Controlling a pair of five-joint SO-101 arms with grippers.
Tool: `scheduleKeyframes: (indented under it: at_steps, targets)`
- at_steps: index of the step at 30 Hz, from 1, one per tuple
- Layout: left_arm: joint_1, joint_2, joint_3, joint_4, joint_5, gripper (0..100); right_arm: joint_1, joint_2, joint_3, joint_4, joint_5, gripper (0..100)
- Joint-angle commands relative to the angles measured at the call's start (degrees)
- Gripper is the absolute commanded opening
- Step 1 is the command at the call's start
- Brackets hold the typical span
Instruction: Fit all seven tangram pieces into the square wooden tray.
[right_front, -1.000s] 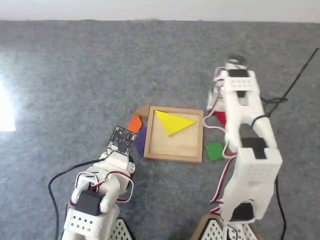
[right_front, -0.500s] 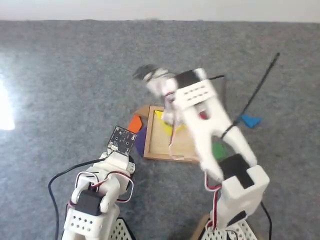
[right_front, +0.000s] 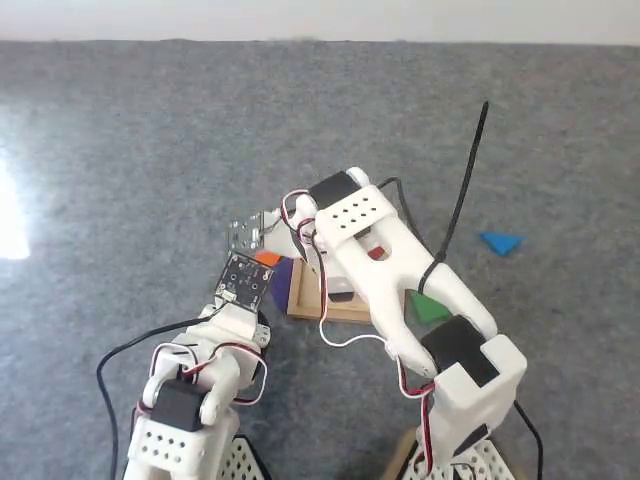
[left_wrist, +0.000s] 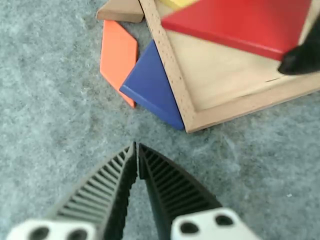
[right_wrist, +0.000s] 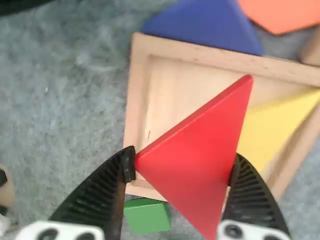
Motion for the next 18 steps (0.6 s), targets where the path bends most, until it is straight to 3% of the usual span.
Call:
scheduleKeyframes:
  at_steps: [1,18]
  targets:
    - [-0.2,-1.1,-0.7,0.2,-0.4,2,-0.2,-3.7,0.0,0.1,7.5,19.9]
    - [-0.2,-1.1,-0.7,0.2,-0.4,2,3.8,2.7,-0.3,-2.7,41.8,19.8]
